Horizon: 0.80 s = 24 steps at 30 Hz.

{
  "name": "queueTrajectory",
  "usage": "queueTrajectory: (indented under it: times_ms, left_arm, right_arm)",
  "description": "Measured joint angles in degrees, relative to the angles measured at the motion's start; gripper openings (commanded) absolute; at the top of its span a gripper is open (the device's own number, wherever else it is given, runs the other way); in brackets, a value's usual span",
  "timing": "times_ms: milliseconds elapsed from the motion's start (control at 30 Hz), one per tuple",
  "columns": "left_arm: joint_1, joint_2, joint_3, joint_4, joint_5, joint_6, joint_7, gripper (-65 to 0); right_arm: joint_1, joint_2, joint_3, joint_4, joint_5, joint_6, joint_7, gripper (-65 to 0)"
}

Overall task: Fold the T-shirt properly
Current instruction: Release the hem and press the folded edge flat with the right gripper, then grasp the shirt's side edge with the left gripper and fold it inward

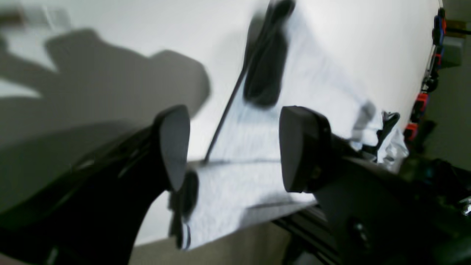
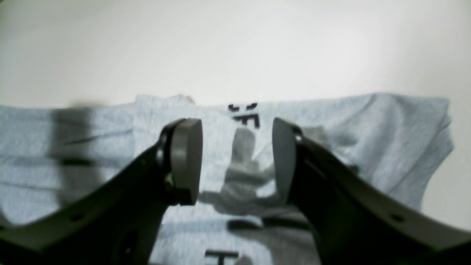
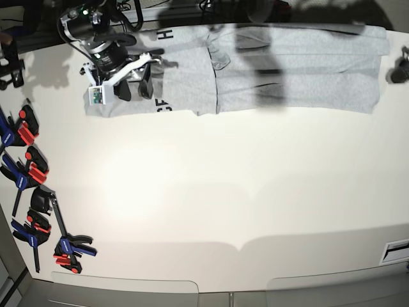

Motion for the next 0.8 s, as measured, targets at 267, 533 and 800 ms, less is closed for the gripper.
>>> queueTrajectory:
  times_ms: [267, 533, 800]
  left_arm:
    - [2.43, 4.90, -0.28, 0.17, -1.38, -0.02, -1.68, -29.3]
    - [2.10, 9.55, -0.33, 2.99, -1.77, -0.07, -4.33, -29.4]
    - [2.08, 12.46, -0.33, 6.75, 4.76, -0.70, -8.59, -35.3]
  right_arm:
    - [0.46, 0.00, 0.00, -4.26, 0.66, -0.15, 2.19, -36.4]
    - [4.57, 0.81, 0.00, -12.22, 0.61, -0.37, 1.88, -36.4]
    - [4.90, 0.81, 0.00, -12.31, 2.97, -0.37, 1.57, -36.4]
